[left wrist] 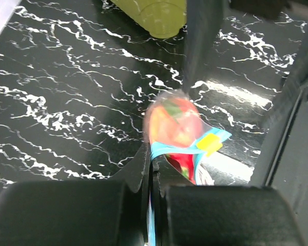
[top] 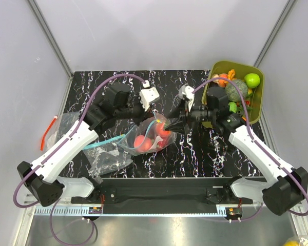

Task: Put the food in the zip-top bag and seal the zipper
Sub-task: Zip the zipper food storage bag at the center of the board.

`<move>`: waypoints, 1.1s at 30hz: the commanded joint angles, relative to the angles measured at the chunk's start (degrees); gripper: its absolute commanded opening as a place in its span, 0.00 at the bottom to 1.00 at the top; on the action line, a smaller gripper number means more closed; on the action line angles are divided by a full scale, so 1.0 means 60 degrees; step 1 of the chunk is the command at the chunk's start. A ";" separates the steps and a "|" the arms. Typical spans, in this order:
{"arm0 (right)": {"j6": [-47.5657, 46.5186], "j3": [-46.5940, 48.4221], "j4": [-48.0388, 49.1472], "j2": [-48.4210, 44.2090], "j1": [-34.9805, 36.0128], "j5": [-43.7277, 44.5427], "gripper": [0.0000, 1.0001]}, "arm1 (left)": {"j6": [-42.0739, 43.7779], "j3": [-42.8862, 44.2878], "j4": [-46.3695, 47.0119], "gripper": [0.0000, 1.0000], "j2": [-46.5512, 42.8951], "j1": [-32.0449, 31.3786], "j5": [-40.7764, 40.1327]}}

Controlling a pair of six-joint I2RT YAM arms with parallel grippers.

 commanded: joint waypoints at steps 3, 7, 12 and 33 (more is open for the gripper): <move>-0.0296 -0.0391 0.0373 -0.0432 0.0834 0.1808 0.68 | -0.0291 0.0131 0.1025 0.00 -0.0414 0.0004 0.0782; -0.0267 -0.0377 0.0855 -0.0242 0.0967 0.2309 0.67 | -0.0292 -0.0017 0.1143 0.00 -0.0678 0.0018 0.0957; -0.0647 0.0004 0.0681 0.0081 0.1157 0.2718 0.64 | -0.0262 0.0100 0.1084 0.00 -0.0707 0.0004 0.1192; 0.0362 -0.0067 0.0447 0.0008 0.1670 0.1957 0.00 | -0.0672 -0.0046 0.0923 0.28 -0.0941 0.0004 0.0680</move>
